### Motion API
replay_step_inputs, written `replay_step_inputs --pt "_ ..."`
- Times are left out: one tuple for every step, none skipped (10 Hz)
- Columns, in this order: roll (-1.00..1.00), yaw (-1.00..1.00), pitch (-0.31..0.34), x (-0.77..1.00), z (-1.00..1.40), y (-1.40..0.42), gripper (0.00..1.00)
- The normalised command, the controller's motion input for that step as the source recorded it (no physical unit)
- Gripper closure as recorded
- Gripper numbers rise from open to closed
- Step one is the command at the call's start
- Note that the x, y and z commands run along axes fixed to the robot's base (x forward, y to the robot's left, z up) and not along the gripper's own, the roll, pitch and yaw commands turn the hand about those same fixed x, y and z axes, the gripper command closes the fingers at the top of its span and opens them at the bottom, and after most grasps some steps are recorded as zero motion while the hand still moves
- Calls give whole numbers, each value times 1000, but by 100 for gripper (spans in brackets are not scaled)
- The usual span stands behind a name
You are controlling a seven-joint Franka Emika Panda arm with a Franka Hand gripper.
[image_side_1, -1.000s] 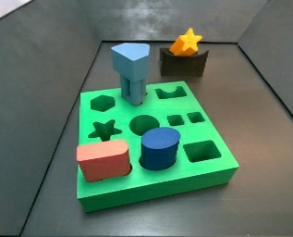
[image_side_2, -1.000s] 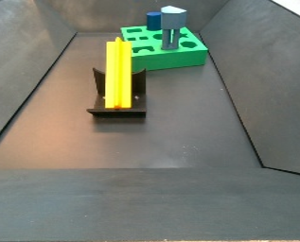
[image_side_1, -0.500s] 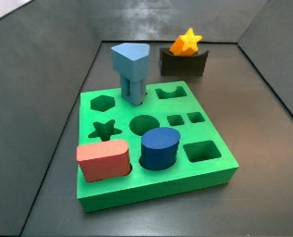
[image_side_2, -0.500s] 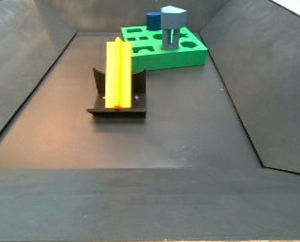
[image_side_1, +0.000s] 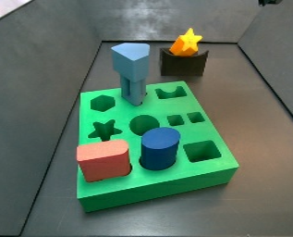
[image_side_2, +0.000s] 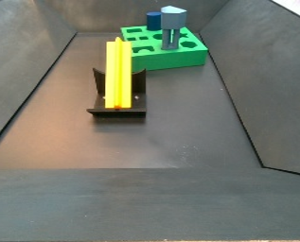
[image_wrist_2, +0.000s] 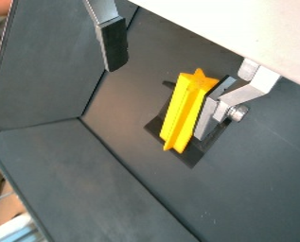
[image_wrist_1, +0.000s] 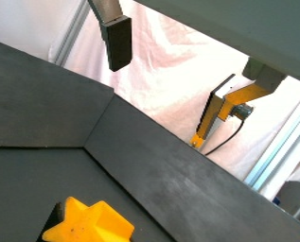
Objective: Pick up the star object. Move up. Place the star object on the fixture. Regrasp the star object. Move to above the board. Insert the star object.
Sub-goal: Regrasp the star object.
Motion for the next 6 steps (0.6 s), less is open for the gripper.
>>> replay_step_inputs --pt "195 257 51 250 -6 -50 0" --pt "175 236 19 239 -9 -55 0" --pt "176 212 9 221 -15 -59 0" --pt "178 185 9 217 -17 -59 0" --pt "178 152 9 217 -17 -58 0" --pt "176 134 11 216 -18 -58 0"
